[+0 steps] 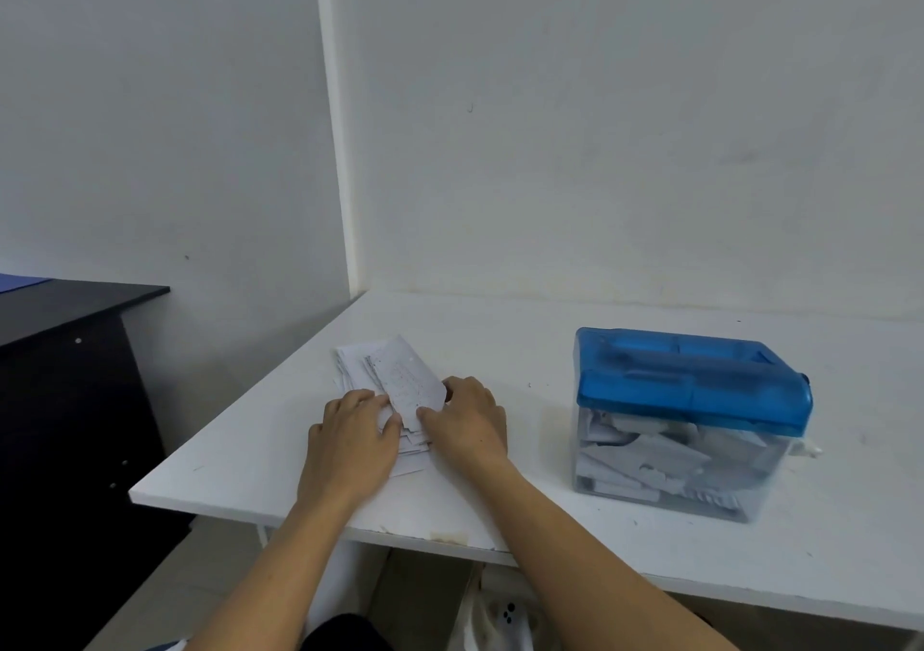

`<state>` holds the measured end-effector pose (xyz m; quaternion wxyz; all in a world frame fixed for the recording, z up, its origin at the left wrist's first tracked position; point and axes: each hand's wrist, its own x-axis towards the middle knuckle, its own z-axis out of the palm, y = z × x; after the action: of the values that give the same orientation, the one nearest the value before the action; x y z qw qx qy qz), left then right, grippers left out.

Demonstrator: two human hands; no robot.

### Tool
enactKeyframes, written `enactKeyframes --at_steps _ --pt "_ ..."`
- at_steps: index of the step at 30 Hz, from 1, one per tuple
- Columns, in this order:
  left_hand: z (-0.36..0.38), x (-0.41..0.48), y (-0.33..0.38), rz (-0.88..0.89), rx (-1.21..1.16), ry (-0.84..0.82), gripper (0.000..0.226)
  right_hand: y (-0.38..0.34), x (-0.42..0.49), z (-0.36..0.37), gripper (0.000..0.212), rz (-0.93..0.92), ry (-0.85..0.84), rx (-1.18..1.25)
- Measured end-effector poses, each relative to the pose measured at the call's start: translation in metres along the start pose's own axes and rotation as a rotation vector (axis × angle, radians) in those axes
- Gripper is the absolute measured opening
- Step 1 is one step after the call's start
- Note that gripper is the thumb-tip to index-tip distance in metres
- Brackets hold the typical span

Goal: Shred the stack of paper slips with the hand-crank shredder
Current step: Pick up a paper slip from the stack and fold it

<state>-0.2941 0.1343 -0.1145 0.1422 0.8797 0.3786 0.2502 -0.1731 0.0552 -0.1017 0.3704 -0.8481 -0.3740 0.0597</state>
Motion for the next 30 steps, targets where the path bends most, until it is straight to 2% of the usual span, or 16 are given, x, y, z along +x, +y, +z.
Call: enactKeyframes --at_steps 8,22,27,30 --pt "0.0000 -0.0015 0.0019 0.042 0.011 0.008 0.046 -0.0002 -0.0017 -0.0014 0.026 0.005 0.003 0.020" --pt "0.0027 -0.0001 -0.0001 0.095 0.007 0.053 0.040 0.0007 -0.0041 -0.0048 0.037 -0.049 0.022 0.061" --pt "0.0020 0.0000 0.0031 0.115 -0.013 0.070 0.035 0.0004 -0.0035 -0.0026 0.030 -0.062 0.045 0.257" --pt "0.0009 -0.0005 0.0041 0.057 -0.075 0.095 0.034 -0.0006 -0.0037 -0.0049 0.029 -0.034 0.070 0.384"
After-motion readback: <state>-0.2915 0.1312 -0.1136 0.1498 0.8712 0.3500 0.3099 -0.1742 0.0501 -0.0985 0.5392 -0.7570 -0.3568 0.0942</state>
